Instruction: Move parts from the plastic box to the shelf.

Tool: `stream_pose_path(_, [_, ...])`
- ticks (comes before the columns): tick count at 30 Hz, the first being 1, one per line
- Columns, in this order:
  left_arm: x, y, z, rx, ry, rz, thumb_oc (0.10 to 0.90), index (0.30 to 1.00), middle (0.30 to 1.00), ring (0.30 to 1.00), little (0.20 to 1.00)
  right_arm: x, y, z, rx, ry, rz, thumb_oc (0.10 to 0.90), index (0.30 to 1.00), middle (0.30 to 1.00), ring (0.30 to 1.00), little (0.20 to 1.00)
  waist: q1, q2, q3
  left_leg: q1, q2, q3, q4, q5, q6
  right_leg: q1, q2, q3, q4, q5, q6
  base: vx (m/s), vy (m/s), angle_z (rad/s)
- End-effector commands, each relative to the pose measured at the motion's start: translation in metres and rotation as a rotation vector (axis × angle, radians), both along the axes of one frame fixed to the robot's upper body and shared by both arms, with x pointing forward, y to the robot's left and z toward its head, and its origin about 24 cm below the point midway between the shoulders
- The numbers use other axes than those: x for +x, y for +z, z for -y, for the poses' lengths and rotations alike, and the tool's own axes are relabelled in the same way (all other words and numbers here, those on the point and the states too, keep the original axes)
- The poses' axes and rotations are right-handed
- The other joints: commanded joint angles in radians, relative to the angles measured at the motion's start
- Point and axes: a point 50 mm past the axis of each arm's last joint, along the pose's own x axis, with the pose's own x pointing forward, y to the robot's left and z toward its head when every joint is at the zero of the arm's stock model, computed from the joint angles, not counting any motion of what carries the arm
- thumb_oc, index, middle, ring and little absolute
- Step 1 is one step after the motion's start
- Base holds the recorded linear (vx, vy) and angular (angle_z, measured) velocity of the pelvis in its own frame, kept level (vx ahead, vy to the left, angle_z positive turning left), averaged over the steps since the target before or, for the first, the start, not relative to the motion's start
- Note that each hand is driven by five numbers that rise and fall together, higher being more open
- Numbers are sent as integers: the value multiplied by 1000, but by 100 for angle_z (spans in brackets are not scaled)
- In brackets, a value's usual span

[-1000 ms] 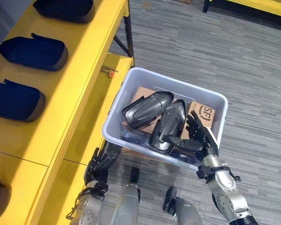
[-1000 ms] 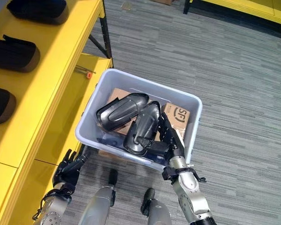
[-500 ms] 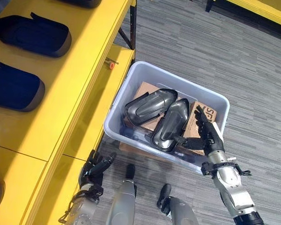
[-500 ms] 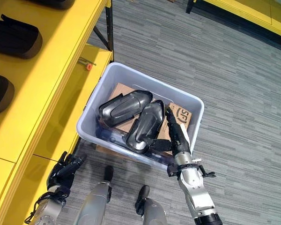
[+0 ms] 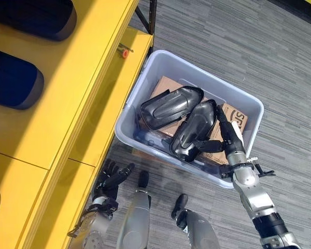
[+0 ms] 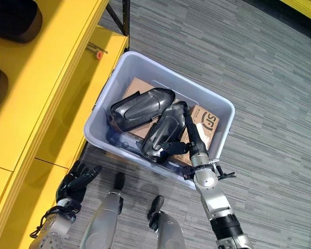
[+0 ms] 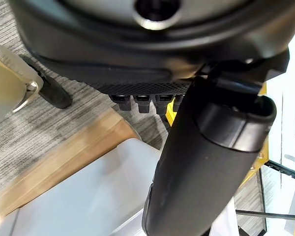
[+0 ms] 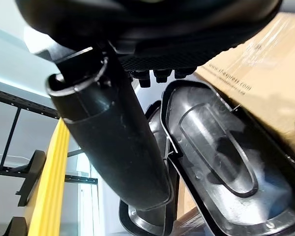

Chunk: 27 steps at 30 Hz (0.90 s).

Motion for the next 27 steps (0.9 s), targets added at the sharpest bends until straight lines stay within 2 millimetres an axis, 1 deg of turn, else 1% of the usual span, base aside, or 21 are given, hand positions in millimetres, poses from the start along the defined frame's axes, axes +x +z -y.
stream_pose_path(1, [-1,24,2,42,-43,115,900,1000,1000,1000,1000,3,39,-4,-31,17,200,900,1000,1000,1000,1000,10,20,-50,8,75,-36,44,-93,-2,4,-87,19,-19,60,46,-28,46,-2])
stream_pose_path(2, [0,24,2,42,-46,117,900,1000,1000,1000,1000,5,40,-6,-35,21,200,900,1000,1000,1000,1000,11,22,-46,5,74,-35,47,-95,-2,2,-88,20,-17,60,46,-52,57,-1])
stream_pose_path(3, [1,25,5,38,-58,124,900,1000,1000,1000,1000,10,43,-13,-57,27,205,900,1000,1000,1000,1000,14,29,-35,-2,71,-35,55,-98,0,-6,-90,23,-13,62,45,-34,31,-3])
stream_pose_path(4, [1,25,5,38,-58,125,900,1000,1000,1000,1000,10,43,-13,-57,27,205,900,1000,1000,1000,1000,14,29,-35,-2,71,-35,55,-99,0,-6,-90,23,-12,62,45,-49,49,-4])
stream_pose_path(5, [2,26,8,33,-65,128,900,1000,1000,1000,1000,14,46,-22,-53,43,213,900,1000,1000,1000,1000,17,36,-25,-8,71,-34,60,-99,1,-12,-91,26,-11,66,45,-37,39,-4])
stream_pose_path(10, [5,28,13,32,-86,133,900,1000,1000,1000,1000,24,55,-49,2,73,226,900,1000,1000,1000,1000,26,50,-8,-16,64,-28,59,-95,6,-25,-97,29,-10,77,45,-25,41,-7])
stream_pose_path(12, [7,29,15,34,-95,133,900,1000,1000,1000,1000,27,61,-58,21,78,239,900,1000,1000,1000,1000,28,55,-3,-24,59,-29,63,-95,7,-30,-98,32,-10,79,45,-18,47,-3])
stream_pose_path(13, [7,29,17,32,-104,131,900,1000,1000,1000,1000,30,65,-67,52,88,245,900,1000,1000,1000,1000,31,59,0,-28,54,-28,64,-95,9,-34,-102,32,-10,81,45,-11,41,5])
stream_pose_path(14, [7,29,17,32,-103,131,900,1000,1000,1000,1000,30,65,-67,52,88,245,900,1000,1000,1000,1000,31,59,0,-28,54,-28,63,-95,9,-34,-103,32,-10,81,45,-15,46,4])
stream_pose_path(16, [8,30,18,36,-109,133,900,1000,1000,1000,1000,32,72,-75,56,102,262,900,1000,1000,1000,1000,30,64,4,-36,50,-28,68,-95,11,-41,-105,33,-6,83,44,-8,33,1])
stream_pose_path(17, [8,31,19,36,-111,135,900,1000,1000,1000,1000,34,79,-83,51,108,277,900,1000,1000,1000,1000,34,67,7,-43,45,-27,75,-98,13,-44,-109,35,-7,86,45,-12,64,1])
stream_pose_path(20, [9,32,21,34,-115,137,900,1000,1000,1000,1000,36,86,-89,47,105,297,900,1000,1000,1000,1000,37,72,12,-51,40,-26,77,-98,16,-47,-113,36,-10,91,46,-10,40,0])
stream_pose_path(27, [10,33,24,39,-129,138,900,1000,1000,1000,1000,39,97,-101,65,114,317,900,1000,1000,1000,1000,44,77,21,-65,30,-24,84,-97,21,-57,-116,39,-7,96,45,-4,10,0])
